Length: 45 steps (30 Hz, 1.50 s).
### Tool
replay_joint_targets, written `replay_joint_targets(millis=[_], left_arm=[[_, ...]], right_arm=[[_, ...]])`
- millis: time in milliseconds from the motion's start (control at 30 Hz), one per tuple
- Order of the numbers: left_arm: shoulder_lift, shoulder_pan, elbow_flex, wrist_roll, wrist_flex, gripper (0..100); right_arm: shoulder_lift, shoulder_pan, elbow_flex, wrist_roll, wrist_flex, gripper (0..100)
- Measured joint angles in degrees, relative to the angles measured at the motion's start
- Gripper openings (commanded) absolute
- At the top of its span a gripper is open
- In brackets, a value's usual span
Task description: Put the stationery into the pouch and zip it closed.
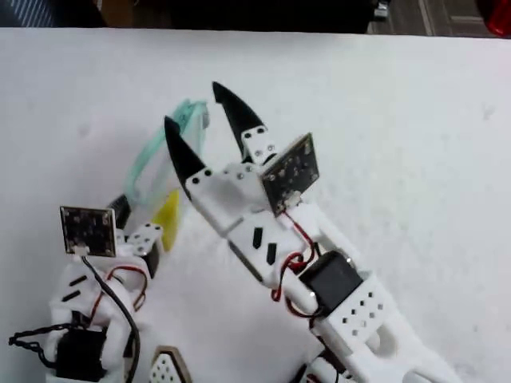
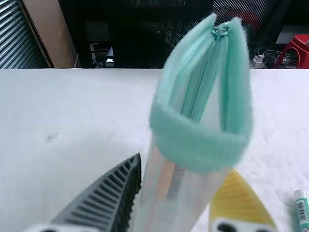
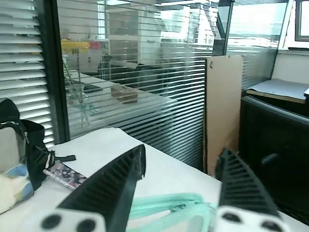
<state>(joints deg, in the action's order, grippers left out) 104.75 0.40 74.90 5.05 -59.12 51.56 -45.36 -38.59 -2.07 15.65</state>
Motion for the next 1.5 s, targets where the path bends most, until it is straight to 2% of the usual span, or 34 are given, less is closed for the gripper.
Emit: replay_joint_targets(millis=[133,267,333,467,600,867,1000,1300,1500], left_arm=[[0.00,0.00,0.00,0.00,0.00,23],[0.00,0.00,0.00,0.00,0.00,23],[0.00,0.00,0.00,0.00,0.00,23],[0.00,0.00,0.00,0.00,0.00,23],[0.00,0.00,0.00,0.00,0.00,23],[0.00,0.00,0.00,0.00,0.00,23],[0.00,0.00,0.00,0.00,0.00,23],[0.00,0.00,0.00,0.00,0.00,23],[0.00,0.00,0.00,0.00,0.00,23]], right_arm=[[0.88,5.36,1.67,0.00,4.48,7.6],[2.46,12.48,2.55,0.00,16.70,9.9],[2.46,16.26,2.55,0.35,24.62,12.8],[1.05,23.38,0.97,5.98,38.86,23.7],[-5.01,26.37,-4.04,7.82,43.52,30.7],[-21.10,27.43,-8.09,8.18,43.43,28.9],[-28.75,28.22,-8.09,8.18,38.95,28.0],[-40.09,28.13,-8.09,8.18,29.01,11.1],[-44.31,31.47,-8.09,8.18,23.74,10.5]])
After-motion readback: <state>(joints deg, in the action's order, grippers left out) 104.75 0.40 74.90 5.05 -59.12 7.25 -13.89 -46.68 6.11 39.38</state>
